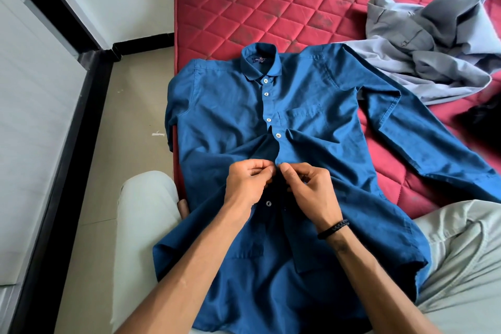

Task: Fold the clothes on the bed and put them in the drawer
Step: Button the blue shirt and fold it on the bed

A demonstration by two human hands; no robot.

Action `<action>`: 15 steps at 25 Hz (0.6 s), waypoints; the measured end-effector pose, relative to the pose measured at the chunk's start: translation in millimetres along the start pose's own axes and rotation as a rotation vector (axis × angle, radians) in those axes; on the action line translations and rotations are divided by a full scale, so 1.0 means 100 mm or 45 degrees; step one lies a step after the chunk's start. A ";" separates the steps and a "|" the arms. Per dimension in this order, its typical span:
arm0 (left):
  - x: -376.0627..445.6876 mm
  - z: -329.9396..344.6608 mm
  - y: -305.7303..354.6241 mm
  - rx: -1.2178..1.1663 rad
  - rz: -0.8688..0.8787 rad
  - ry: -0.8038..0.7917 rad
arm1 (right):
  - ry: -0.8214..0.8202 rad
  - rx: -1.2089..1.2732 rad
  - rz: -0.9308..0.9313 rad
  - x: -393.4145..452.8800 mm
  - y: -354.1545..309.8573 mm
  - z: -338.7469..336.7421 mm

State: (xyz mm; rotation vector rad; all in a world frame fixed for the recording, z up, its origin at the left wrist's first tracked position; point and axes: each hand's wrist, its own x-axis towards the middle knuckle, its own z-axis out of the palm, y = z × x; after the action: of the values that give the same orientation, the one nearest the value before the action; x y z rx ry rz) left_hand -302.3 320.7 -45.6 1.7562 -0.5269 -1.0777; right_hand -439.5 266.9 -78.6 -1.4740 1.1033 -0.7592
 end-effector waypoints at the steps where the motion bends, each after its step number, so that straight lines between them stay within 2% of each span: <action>1: 0.01 -0.01 0.00 -0.040 -0.033 -0.053 | -0.019 0.099 0.049 -0.01 -0.01 0.00; 6: 0.02 -0.04 0.00 -0.100 -0.063 -0.170 | 0.009 0.197 0.067 -0.02 0.00 0.00; 11: 0.01 -0.04 0.01 0.011 0.067 -0.087 | 0.171 0.180 0.060 -0.06 0.02 0.11; 15: 0.02 -0.05 -0.02 0.096 0.169 0.058 | 0.126 0.209 0.049 -0.08 -0.02 0.12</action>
State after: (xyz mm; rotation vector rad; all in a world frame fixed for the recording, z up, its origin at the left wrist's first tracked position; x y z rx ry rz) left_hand -297.5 321.9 -47.5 1.7801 -0.6539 -0.9341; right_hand -431.2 278.3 -77.7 -1.2855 1.1134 -0.8823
